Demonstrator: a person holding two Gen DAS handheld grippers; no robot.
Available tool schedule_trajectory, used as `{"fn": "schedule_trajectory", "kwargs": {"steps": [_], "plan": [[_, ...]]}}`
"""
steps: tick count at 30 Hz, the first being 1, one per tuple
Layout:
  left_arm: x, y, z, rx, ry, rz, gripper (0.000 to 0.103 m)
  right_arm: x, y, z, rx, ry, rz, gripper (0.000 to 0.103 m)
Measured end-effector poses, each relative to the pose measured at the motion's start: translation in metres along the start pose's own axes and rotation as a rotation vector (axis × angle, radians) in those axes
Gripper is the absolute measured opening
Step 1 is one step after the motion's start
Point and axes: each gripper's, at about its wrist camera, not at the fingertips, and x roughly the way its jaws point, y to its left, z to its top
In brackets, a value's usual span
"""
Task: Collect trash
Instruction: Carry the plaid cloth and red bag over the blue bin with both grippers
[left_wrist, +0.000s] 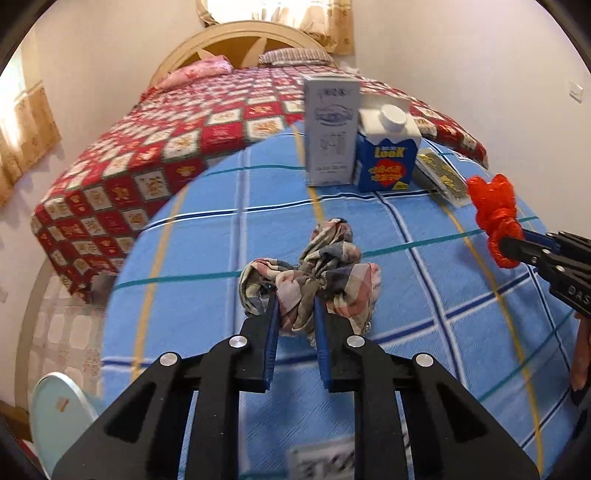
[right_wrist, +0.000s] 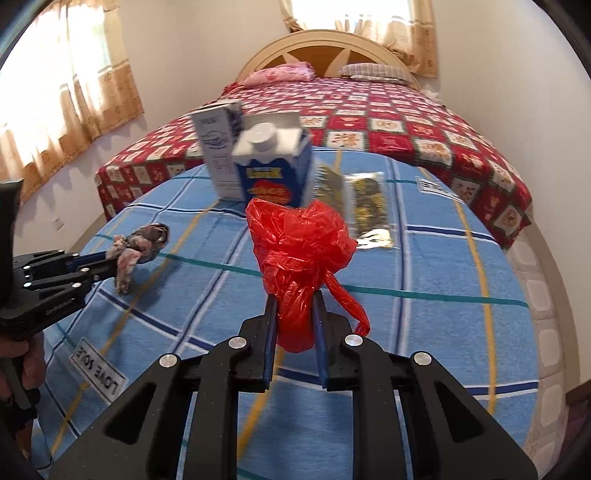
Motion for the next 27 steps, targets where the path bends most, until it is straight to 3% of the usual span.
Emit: {"fn": "schedule_trajectory", "kwargs": {"steps": [13,27], "plan": [[-0.049,0.048,-0.035,-0.051,-0.040,0.090,0.018,0.013,0.067,0.005,-0.091,0.008,0.063,0.018],[-0.067,0.079,-0.066,-0.143,-0.042,0.149,0.018,0.025,0.107,0.007,-0.140,0.019,0.113,0.019]]}}
